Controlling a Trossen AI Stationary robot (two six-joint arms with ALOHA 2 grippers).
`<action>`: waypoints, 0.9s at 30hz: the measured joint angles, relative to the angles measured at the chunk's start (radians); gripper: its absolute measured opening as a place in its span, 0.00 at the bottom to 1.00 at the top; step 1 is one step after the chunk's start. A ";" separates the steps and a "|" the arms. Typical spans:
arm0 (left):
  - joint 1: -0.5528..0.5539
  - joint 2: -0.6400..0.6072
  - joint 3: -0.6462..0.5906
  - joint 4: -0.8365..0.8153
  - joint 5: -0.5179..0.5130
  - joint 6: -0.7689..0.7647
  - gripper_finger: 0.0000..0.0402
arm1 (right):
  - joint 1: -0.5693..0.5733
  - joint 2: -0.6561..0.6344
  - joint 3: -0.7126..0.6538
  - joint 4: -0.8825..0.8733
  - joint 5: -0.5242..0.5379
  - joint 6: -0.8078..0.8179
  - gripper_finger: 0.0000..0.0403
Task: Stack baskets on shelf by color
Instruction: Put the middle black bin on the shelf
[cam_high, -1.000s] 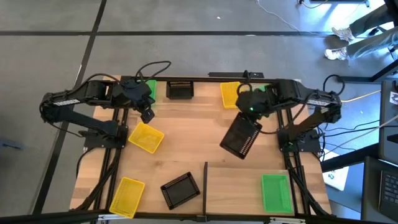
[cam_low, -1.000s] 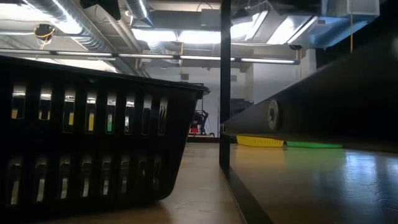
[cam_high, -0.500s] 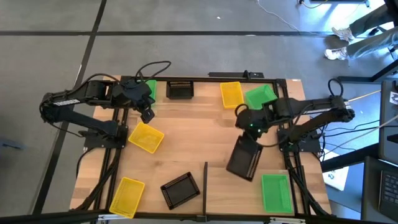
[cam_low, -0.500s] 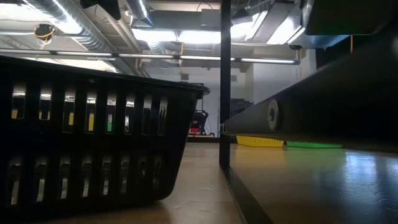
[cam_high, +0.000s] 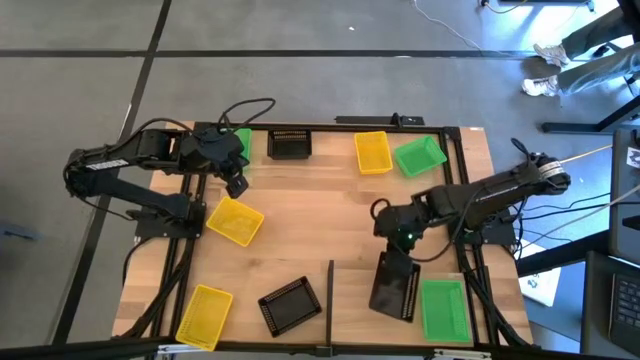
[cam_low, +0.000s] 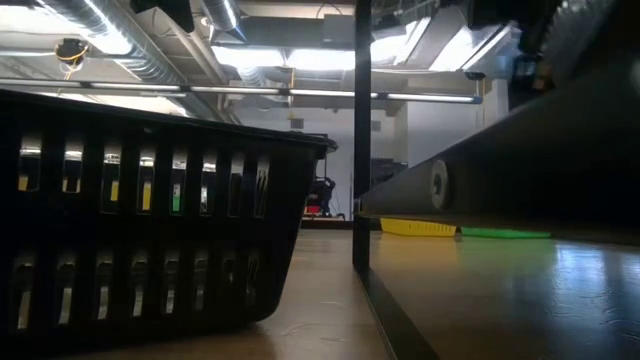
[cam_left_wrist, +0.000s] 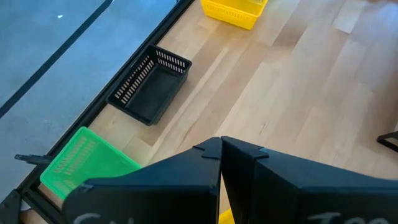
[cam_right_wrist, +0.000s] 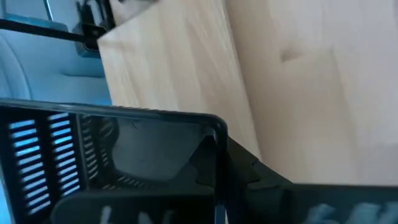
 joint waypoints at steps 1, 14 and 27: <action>0.000 0.000 0.000 0.000 0.000 0.002 0.00 | 0.011 0.000 -0.020 0.026 -0.002 0.019 0.00; 0.000 0.000 0.000 0.000 -0.001 -0.030 0.00 | 0.101 0.000 -0.189 0.250 0.046 0.053 0.00; 0.000 0.000 0.000 0.001 -0.001 -0.042 0.00 | 0.099 0.001 -0.209 0.258 0.049 -0.025 0.02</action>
